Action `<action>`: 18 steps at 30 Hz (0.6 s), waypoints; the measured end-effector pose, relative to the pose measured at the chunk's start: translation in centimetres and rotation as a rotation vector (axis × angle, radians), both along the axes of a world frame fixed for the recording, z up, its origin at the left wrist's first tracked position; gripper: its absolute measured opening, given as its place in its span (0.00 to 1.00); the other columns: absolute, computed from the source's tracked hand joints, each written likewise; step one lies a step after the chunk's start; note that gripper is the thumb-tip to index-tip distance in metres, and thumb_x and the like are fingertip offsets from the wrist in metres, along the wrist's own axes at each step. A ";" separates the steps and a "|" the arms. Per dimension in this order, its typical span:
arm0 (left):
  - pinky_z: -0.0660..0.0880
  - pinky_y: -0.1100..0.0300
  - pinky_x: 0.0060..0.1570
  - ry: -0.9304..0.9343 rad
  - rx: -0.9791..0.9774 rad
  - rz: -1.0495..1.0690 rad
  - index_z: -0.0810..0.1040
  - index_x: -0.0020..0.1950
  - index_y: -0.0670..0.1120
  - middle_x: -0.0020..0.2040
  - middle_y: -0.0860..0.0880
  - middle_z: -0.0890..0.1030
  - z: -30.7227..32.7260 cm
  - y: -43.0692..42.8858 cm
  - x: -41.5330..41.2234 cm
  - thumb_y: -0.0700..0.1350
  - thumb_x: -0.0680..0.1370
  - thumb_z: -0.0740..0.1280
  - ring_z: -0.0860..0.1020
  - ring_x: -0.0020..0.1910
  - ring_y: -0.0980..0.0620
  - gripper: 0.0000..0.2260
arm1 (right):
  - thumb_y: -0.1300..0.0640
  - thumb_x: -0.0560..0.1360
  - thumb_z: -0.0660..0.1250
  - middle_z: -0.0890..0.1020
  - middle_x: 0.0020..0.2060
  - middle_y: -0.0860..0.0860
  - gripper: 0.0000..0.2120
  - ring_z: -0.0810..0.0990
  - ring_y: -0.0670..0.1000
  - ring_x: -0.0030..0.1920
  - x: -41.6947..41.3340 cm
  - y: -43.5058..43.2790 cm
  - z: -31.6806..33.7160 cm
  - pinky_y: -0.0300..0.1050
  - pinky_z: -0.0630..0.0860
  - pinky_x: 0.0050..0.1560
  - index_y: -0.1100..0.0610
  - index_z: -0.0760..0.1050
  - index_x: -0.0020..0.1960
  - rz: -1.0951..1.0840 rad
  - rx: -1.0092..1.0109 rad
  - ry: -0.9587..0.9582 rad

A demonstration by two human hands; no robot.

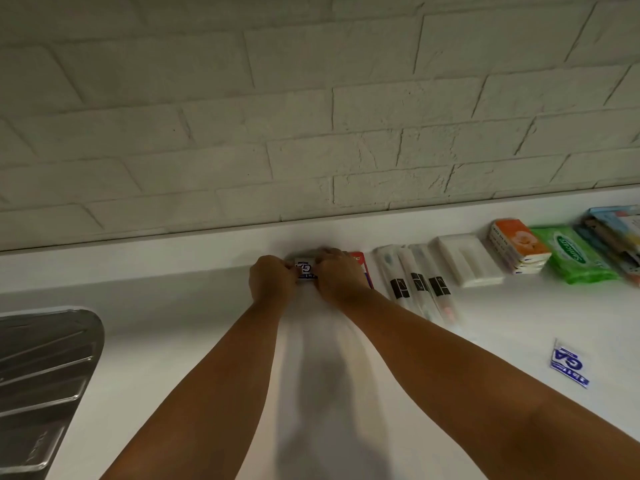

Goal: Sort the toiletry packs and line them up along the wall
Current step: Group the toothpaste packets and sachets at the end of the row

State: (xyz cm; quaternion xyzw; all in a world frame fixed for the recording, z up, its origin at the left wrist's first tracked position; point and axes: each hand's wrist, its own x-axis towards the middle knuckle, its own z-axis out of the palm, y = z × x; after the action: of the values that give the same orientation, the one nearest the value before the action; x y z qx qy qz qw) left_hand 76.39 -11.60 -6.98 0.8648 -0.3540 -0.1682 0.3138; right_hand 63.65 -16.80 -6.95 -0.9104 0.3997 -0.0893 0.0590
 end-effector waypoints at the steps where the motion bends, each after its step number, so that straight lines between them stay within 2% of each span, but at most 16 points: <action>1: 0.70 0.61 0.37 -0.021 -0.002 -0.004 0.87 0.48 0.48 0.43 0.45 0.86 -0.1 0.1 -0.1 0.48 0.73 0.74 0.83 0.45 0.45 0.07 | 0.55 0.78 0.65 0.77 0.65 0.54 0.14 0.72 0.55 0.68 0.0 -0.1 -0.2 0.51 0.68 0.69 0.59 0.79 0.61 0.006 -0.012 0.008; 5: 0.68 0.61 0.37 -0.104 -0.045 -0.033 0.87 0.45 0.46 0.41 0.45 0.86 0.1 0.6 -0.3 0.48 0.74 0.74 0.82 0.44 0.45 0.07 | 0.56 0.77 0.65 0.80 0.58 0.54 0.13 0.74 0.55 0.62 -0.2 0.0 -0.2 0.51 0.72 0.64 0.59 0.80 0.59 0.015 0.012 -0.014; 8: 0.66 0.62 0.38 -0.149 -0.105 -0.068 0.87 0.45 0.45 0.42 0.47 0.86 0.9 1.4 -0.7 0.47 0.75 0.71 0.82 0.44 0.46 0.07 | 0.59 0.76 0.64 0.82 0.52 0.52 0.11 0.76 0.54 0.56 -1.4 0.7 0.5 0.49 0.75 0.58 0.57 0.81 0.56 0.039 0.025 -0.122; 11: 0.66 0.63 0.41 -0.156 -0.165 -0.096 0.86 0.46 0.47 0.44 0.50 0.86 2.6 2.7 -2.4 0.47 0.76 0.69 0.82 0.46 0.50 0.07 | 0.58 0.76 0.65 0.82 0.56 0.51 0.11 0.76 0.53 0.60 -3.9 2.1 1.9 0.48 0.75 0.58 0.55 0.81 0.56 0.029 0.069 -0.258; 14: 0.68 0.64 0.42 -0.132 -0.191 -0.156 0.84 0.46 0.50 0.43 0.54 0.84 4.5 4.8 -5.6 0.47 0.78 0.67 0.80 0.44 0.54 0.06 | 0.58 0.77 0.64 0.79 0.62 0.52 0.14 0.75 0.54 0.64 -7.5 3.9 3.5 0.46 0.73 0.61 0.54 0.79 0.61 -0.030 0.166 -0.327; 18: 0.65 0.79 0.39 -0.107 -0.232 -0.240 0.84 0.49 0.47 0.44 0.54 0.84 5.6 8.0 -11.1 0.44 0.77 0.69 0.76 0.41 0.59 0.05 | 0.56 0.77 0.65 0.81 0.59 0.53 0.14 0.78 0.55 0.59 -13.8 6.2 4.2 0.45 0.75 0.59 0.55 0.79 0.62 -0.073 0.225 -0.349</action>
State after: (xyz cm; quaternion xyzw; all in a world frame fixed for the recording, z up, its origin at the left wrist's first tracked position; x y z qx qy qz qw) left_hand 65.33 -3.55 -1.43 0.7820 -0.4880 -0.1164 0.3698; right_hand 49.86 -10.57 -2.78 -0.8538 0.4236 -0.2024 0.2252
